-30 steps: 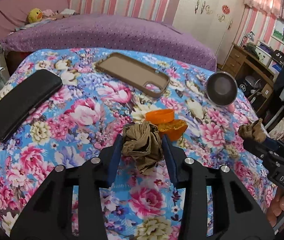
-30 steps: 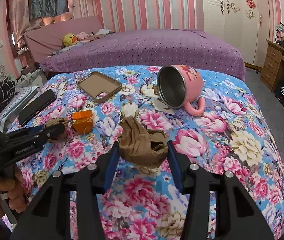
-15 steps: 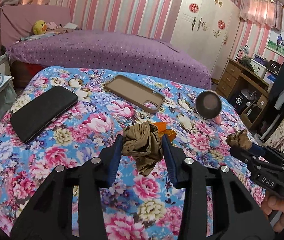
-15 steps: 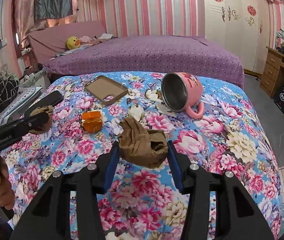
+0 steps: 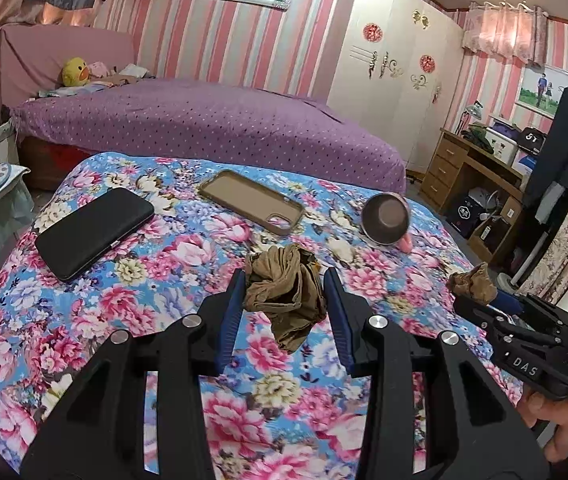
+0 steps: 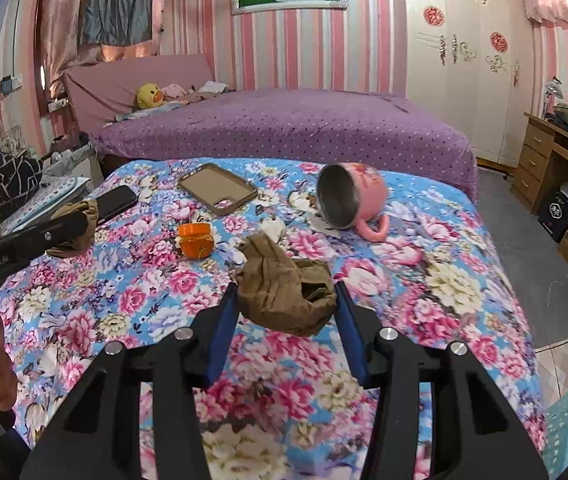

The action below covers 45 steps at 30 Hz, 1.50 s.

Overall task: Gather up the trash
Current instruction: 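Carry both brown cloths over the blue basket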

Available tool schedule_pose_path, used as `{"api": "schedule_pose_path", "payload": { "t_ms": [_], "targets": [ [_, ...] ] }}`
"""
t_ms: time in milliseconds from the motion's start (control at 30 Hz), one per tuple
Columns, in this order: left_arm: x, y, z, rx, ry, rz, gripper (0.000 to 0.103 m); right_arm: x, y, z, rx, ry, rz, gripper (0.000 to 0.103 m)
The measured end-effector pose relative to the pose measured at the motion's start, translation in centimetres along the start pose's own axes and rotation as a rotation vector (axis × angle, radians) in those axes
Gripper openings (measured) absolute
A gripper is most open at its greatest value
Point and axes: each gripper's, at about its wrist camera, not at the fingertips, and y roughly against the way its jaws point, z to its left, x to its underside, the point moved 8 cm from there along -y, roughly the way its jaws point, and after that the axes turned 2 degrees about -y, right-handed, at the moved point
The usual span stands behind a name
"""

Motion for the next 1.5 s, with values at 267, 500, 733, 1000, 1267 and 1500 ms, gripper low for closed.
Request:
{"api": "schedule_pose_path", "payload": {
  "t_ms": [267,500,733,1000,1267,1500],
  "targets": [
    [0.1,1.8,-4.7,0.034,-0.072,-0.032,0.039,0.4,4.5,-2.4,0.010,-0.053,-0.062,0.047],
    [0.8,2.6,-9.1,0.079,-0.091,-0.034,0.039,0.9,8.3,-7.1,0.075,-0.040,-0.088,0.047],
    [1.3,2.9,-16.9,0.172,-0.129,-0.029,0.039,2.3,12.9,-15.0,0.171,-0.117,-0.116,0.048],
    [2.7,2.6,-26.8,0.314,-0.172,-0.009,0.039,4.7,17.7,-22.7,0.292,-0.167,-0.119,0.048],
    [6.0,0.4,-34.7,0.414,-0.209,0.066,0.039,7.1,20.9,-28.2,0.384,-0.214,-0.111,0.048],
    [9.1,-0.8,-38.4,0.485,-0.220,0.110,0.039,10.0,21.3,-31.3,0.414,-0.269,-0.071,0.048]
  ]
}}
